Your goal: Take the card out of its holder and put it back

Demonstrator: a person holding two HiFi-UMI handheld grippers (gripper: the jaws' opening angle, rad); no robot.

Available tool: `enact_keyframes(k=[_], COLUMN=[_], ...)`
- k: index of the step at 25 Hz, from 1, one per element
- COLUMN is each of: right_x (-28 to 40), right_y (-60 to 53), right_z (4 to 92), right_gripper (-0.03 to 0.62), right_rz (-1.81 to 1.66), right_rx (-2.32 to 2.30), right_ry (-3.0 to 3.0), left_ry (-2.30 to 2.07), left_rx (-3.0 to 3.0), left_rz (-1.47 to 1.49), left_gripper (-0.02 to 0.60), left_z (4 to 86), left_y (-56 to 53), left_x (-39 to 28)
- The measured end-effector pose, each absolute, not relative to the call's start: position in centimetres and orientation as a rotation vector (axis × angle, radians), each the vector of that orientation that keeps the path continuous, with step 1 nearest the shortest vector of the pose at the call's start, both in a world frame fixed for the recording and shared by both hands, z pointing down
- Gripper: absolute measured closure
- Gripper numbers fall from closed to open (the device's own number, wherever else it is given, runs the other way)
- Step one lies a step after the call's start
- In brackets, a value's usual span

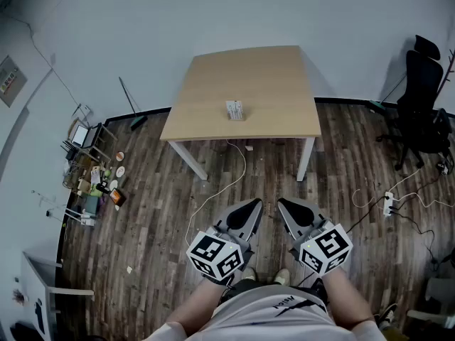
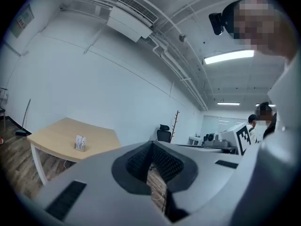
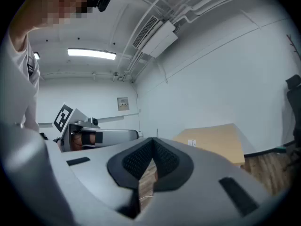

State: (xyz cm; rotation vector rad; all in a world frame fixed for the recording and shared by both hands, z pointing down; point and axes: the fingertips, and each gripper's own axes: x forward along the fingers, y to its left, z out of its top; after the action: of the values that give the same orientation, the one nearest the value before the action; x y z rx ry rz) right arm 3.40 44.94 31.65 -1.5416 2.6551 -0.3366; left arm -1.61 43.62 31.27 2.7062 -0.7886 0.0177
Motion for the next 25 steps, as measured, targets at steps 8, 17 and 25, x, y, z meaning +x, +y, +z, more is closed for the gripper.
enact_keyframes(k=[8, 17, 25], right_x=[5.1, 4.5, 2.0], right_y=[44.5, 41.1, 33.7], right_z=[31.7, 32.1, 32.8], right_gripper=[0.582, 0.582, 0.582], right_rz=[-0.368, -0.381, -0.374], right_rx=[-1.51, -1.487, -1.5], right_ry=[2.628, 2.623, 2.644], left_ry=[-0.829, -0.874, -0.859], left_rx=[2.705, 2.701, 2.713], left_rz=[0.024, 0.024, 0.02], left_gripper=[0.569, 0.569, 0.569], left_z=[31.1, 31.8, 32.6], left_y=[43.1, 39.3, 31.4], left_x=[-1.0, -2.1, -3.8])
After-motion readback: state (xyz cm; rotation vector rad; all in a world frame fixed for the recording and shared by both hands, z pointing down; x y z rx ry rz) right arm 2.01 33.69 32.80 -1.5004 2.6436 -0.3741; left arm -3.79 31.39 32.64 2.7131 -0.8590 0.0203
